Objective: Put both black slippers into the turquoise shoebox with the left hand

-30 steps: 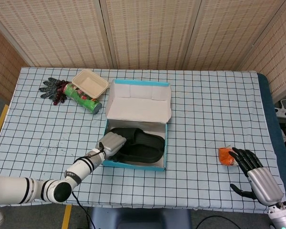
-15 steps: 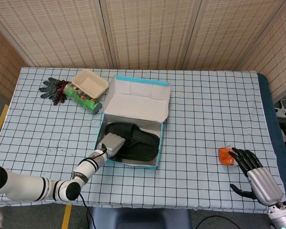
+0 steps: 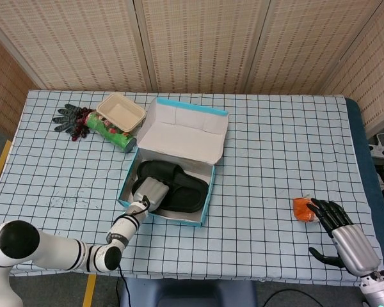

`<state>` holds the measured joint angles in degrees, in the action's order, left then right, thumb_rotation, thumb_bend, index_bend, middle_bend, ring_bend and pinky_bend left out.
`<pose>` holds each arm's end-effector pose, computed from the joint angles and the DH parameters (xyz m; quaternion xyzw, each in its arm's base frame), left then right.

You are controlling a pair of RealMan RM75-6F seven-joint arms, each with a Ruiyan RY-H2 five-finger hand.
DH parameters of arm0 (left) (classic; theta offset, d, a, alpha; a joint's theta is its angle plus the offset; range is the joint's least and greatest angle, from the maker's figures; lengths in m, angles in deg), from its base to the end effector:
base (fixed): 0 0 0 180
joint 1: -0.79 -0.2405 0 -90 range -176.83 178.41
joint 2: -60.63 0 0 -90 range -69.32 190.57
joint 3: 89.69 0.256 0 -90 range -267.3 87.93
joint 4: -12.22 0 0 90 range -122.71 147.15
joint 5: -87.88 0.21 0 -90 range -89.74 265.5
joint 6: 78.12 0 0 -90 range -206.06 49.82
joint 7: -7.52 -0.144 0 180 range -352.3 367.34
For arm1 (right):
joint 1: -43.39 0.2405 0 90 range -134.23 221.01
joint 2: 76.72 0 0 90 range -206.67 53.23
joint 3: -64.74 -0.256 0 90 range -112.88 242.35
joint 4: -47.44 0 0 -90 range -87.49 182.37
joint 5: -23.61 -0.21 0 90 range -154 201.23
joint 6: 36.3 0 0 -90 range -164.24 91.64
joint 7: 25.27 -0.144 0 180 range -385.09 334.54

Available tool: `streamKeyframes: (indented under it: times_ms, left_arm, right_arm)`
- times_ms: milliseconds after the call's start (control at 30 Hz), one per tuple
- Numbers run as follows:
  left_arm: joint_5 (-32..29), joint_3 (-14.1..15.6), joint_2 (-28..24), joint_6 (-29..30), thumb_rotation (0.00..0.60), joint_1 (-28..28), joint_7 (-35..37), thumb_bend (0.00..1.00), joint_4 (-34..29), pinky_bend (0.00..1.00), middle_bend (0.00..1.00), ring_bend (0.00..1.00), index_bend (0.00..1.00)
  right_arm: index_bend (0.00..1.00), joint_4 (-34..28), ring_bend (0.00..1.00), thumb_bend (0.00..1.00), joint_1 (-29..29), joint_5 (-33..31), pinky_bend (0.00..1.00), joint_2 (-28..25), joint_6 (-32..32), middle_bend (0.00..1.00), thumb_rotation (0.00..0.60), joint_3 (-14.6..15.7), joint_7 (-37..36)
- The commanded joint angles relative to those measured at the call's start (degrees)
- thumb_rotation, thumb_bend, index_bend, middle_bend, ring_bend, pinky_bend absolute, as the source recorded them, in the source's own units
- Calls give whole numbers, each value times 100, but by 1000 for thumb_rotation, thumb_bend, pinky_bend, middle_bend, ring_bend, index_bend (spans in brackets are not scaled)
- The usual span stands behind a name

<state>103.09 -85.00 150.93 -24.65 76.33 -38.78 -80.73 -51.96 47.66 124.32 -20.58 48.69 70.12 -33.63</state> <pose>-0.0821 0.3410 -0.0639 -0.8510 -0.3202 -0.1302 0.3954 -0.2776 -0.1412 0.1593 0.6603 -0.4244 0.4130 0.4619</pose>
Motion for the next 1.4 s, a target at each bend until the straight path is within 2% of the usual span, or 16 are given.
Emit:
streamKeyframes:
  times_ms: [33, 100, 167, 233, 300, 367, 433, 500, 633, 833, 1100, 1233, 1300, 1400]
  left_arm:
    - [377, 125, 207, 494, 600, -62, -281, 469, 28, 955, 849, 809, 625]
    - [581, 145, 269, 750, 600, -119, -410, 466, -21, 951, 841, 803, 606]
    - [808, 79, 251, 836, 600, -216, -327, 461, -139, 933, 791, 778, 535]
    - [1163, -13, 173, 861, 600, -359, -74, 451, -246, 888, 655, 703, 379]
    - [1490, -63, 79, 864, 600, -481, 139, 444, -330, 816, 445, 544, 175]
    - [1731, -112, -24, 834, 600, -587, 326, 441, -413, 706, 223, 339, 33]
    - [1972, -178, -144, 780, 600, -698, 538, 441, -486, 571, 65, 174, 0]
    - [2179, -240, -257, 713, 600, -794, 726, 441, -535, 478, 14, 93, 0]
    - [2387, -332, -496, 531, 600, -924, 984, 449, -685, 337, 0, 1, 0]
    - [2320, -438, -880, 129, 600, -962, 1153, 450, -956, 240, 0, 0, 0]
    - [2214, -535, -1259, -221, 600, -971, 1356, 461, -1209, 210, 0, 0, 0]
    - [2099, -764, -1658, -811, 600, -1019, 1986, 464, -1435, 209, 0, 0, 0]
    - [2264, -847, -1736, -901, 600, -1076, 2197, 469, -1408, 209, 0, 0, 0]
    - [2774, -993, -1712, -714, 600, -1301, 2542, 475, -1398, 209, 0, 0, 0]
  right_arm:
    - [0, -3, 0, 128, -2, 6, 0, -3, 5, 0, 600, 3, 1]
    - [0, -5, 0, 128, -5, 9, 0, -7, 14, 0, 600, 4, -3]
    - [0, -2, 0, 128, -7, 10, 0, -10, 20, 0, 600, 4, -6]
    - [0, -2, 0, 127, -6, 16, 0, -15, 16, 0, 600, 10, -12]
    - [0, -2, 0, 128, -7, 15, 0, -19, 20, 0, 600, 10, -17]
    - [0, -3, 0, 128, -9, 20, 0, -21, 28, 0, 600, 11, -21]
    - [0, -4, 0, 128, -9, 29, 0, -24, 29, 0, 600, 16, -22]
    - [0, -7, 0, 128, -10, 38, 0, -24, 29, 0, 600, 20, -12]
    - [0, -13, 0, 128, -19, 43, 0, -24, 45, 0, 600, 22, 3]
    - [0, -18, 0, 128, -17, 39, 0, -17, 34, 0, 600, 21, 29]
    - [0, -18, 0, 128, -25, 30, 0, -18, 52, 0, 600, 14, 29]
    - [0, -18, 0, 128, -13, 26, 0, -15, 25, 0, 600, 16, 36]
    - [0, -18, 0, 128, -17, 22, 0, -14, 36, 0, 600, 10, 38]
    - [0, -23, 0, 128, -21, 21, 0, -26, 42, 0, 600, 13, 34]
